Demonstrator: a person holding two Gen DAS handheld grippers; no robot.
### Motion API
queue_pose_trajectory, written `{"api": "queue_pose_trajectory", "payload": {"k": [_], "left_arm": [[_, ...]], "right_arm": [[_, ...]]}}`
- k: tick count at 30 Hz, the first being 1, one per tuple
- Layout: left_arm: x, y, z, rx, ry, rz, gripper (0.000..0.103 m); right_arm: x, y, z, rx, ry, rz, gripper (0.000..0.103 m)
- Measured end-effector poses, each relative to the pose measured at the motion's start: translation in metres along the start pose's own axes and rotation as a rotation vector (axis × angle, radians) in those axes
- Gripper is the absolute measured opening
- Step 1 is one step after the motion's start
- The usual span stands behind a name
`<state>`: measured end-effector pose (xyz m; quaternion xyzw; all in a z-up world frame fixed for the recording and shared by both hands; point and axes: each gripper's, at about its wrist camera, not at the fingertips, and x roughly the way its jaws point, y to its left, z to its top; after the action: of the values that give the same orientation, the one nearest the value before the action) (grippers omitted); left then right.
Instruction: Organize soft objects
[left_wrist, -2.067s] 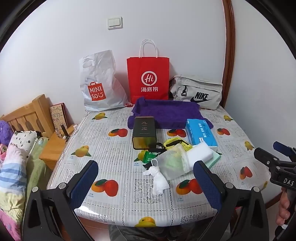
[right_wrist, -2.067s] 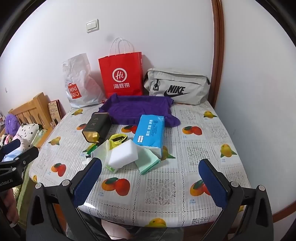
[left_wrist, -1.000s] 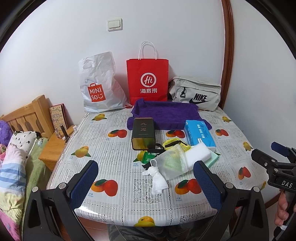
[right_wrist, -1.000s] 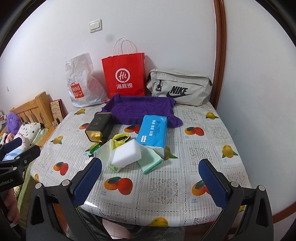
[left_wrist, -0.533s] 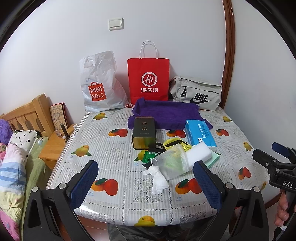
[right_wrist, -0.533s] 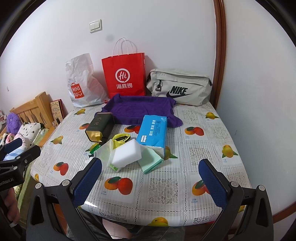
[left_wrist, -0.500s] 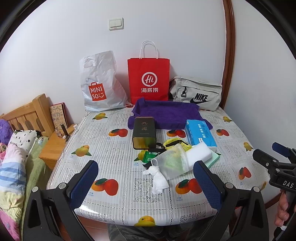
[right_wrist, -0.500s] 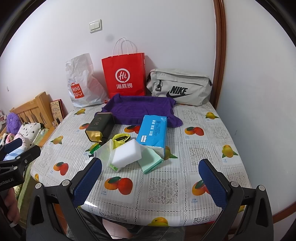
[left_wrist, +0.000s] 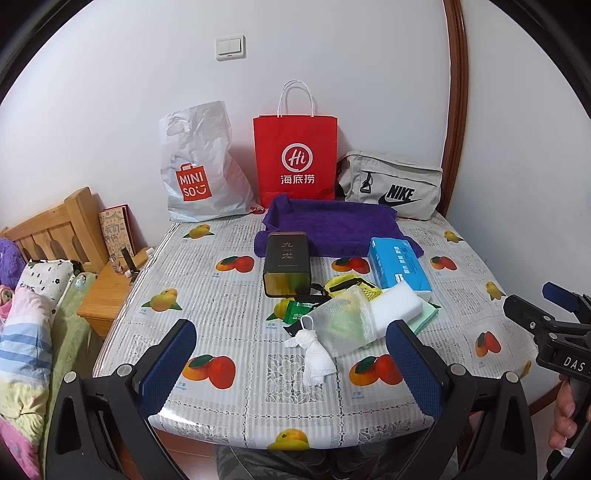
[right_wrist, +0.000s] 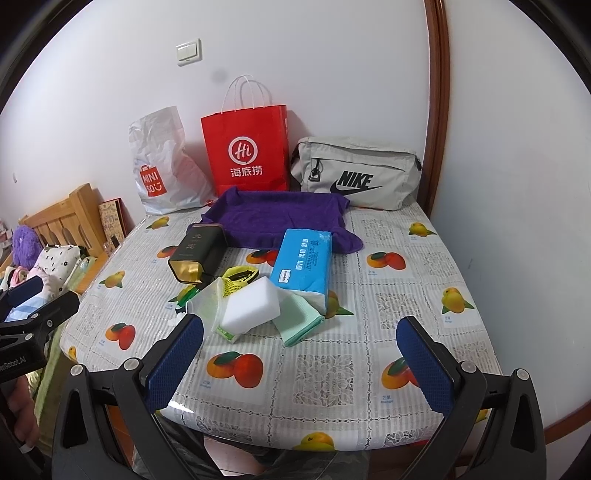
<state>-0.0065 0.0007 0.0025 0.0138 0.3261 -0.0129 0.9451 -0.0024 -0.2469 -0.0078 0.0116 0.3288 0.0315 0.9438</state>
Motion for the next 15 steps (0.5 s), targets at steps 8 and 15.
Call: {"api": "queue_pose_trajectory", "payload": {"k": [8,15], "left_arm": [[-0.0001,-0.0001,-0.0001,-0.001,0.002,-0.001,0.103],[-0.0021,0.0005,-0.0025,-0.009,-0.009,-0.012,0.103]], "right_arm": [[0.0004,-0.0033,0.0006,0.004,0.0,-0.003,0.103],[0.0001,-0.0038,0.0007,0.006,0.0,0.004,0.103]]}}
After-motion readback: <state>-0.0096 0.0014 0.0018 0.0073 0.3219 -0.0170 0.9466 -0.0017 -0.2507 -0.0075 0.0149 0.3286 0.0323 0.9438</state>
